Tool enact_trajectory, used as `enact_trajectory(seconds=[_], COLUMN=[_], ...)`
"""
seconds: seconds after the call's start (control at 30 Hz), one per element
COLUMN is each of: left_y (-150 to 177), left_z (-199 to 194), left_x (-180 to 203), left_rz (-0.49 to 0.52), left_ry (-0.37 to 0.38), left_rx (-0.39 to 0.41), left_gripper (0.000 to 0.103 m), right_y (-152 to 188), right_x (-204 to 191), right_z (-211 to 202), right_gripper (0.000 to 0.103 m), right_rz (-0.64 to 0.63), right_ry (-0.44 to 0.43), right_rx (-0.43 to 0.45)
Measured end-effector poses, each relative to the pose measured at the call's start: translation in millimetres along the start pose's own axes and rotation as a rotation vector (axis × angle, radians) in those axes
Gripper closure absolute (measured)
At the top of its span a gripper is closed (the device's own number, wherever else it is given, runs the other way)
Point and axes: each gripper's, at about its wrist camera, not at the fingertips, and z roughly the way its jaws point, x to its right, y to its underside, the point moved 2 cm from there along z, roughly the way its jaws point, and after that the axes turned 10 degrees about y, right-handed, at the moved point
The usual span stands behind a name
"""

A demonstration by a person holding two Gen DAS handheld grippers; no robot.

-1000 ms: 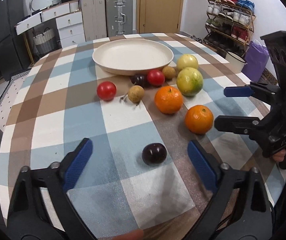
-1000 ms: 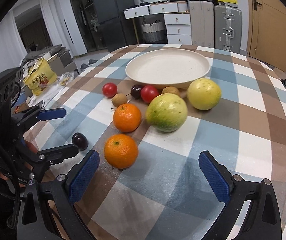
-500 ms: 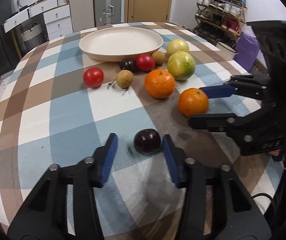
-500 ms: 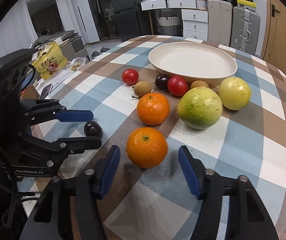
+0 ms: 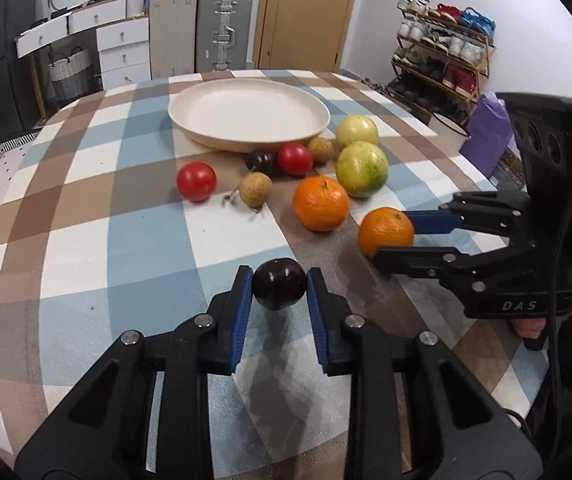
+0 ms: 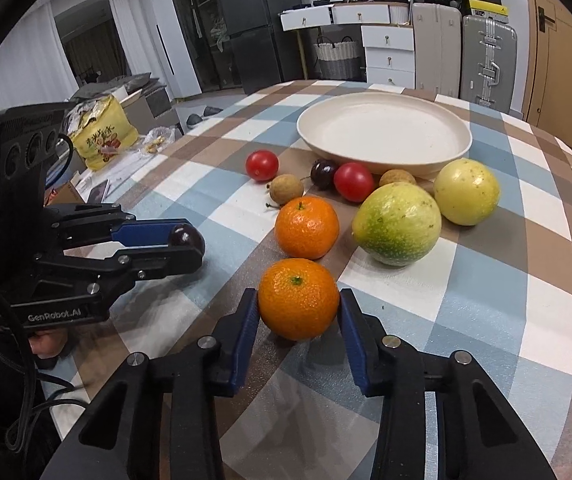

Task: Organize fruits
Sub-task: 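Grasp the dark plum with the left tool while the right tool grasps an orange, then carry the plum and orange onto the white plate and open both tools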

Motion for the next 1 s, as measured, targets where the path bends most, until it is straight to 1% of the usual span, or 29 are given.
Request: enact_trajectory(seconds=[0.13,0.27,0.53,0.73,1.0], left_y=[-10.1,-22.8,-45.9,-68.5,-97.7], left_z=[-9.3,-16.1,-17.9,-5.8,12.4], left_x=[-0.8,1.0,1.6,-6.9,-18.7], left_rz=[-0.017,-0.018,-0.013,-0.014,-0.005], left_ry=[-0.016,-0.018,-0.021,-0.01,-0.017], left_rx=[0.046,0.08,0.104,0.102,0.093], left_gripper=[0.078,0.078,0.078,0.078,0.078], right_y=[-5.7,-14.0,-35.0,-55.3,-74.9], right_x=[4.6,10.8,24.8,41.5,63.2], right_z=[-17.7,-30.8,-49.9,-50.1,-36.2], right_gripper=[0.063,0.063,0.063,0.063,0.063], right_rz=[0.012,0.026,0.055,0.083,0.126], right_ry=[0.001,-0.004,-0.02,-0.007,0.022], right_rx=[0.061,0.095,0.156,0.166,0.159])
